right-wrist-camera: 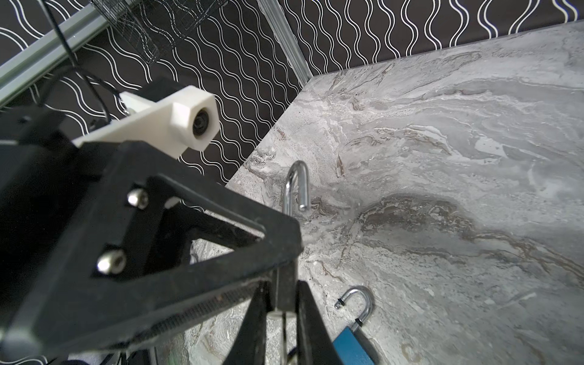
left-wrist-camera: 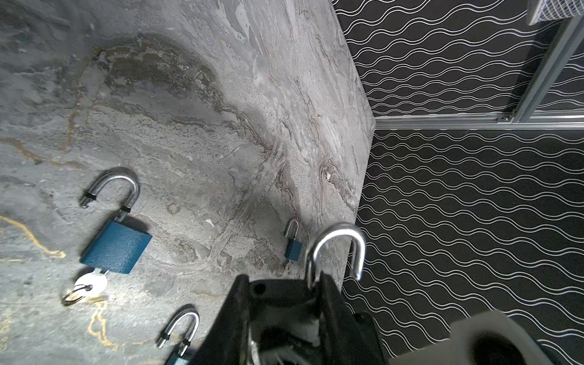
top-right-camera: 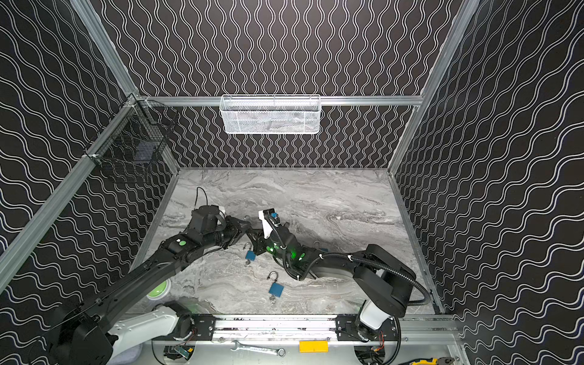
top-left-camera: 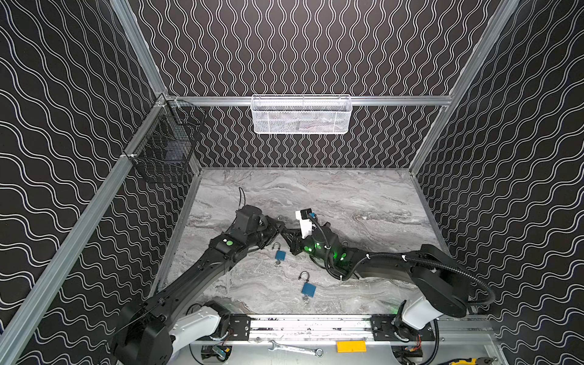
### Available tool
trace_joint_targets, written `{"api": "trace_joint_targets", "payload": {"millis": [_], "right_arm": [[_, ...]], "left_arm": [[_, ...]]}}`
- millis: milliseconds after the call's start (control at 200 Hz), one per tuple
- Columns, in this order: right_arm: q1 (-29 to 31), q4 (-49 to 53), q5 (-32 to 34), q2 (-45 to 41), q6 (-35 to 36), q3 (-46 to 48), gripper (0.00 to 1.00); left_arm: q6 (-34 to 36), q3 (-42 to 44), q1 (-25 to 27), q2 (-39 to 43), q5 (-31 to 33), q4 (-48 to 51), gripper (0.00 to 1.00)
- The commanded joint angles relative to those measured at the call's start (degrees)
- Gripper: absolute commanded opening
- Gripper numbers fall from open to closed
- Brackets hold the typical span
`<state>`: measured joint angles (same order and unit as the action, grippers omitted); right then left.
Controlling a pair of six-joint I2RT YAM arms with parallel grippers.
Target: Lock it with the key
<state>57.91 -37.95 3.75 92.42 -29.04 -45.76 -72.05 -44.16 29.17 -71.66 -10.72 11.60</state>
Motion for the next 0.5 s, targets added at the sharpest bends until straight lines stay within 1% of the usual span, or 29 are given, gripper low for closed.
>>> {"api": "trace_joint_targets", "payload": {"millis": [0,205,315,410,495], "right_arm": [[0.17,-4.10,-2.67,-0.83,1.27,0.39,0.00],[0.00,-3.29,-3.50,-1.23,1.70,0.61,0.00],[0.01,-0.08,-4.09,-1.78,3.12,0.14,0.00],[-0.27,3.71,-3.30,-2.96,4.96,0.64,0.00],[-1.27,5.95,-4.76,-4.24,5.71,1.50,0.00]], "left_arm": [[0.64,-0.02,-0.59,0.21,-0.13,-0.90,0.35],[2.37,-0.92,-1.17,1.11,0.08,-0.43,0.56],[4.30,-1.92,-2.18,2.23,0.31,1.29,0.60],[6.64,-3.05,-3.30,3.22,1.14,5.21,0.62],[8.26,-2.93,-4.67,4.26,1.52,7.19,0.63]]}}
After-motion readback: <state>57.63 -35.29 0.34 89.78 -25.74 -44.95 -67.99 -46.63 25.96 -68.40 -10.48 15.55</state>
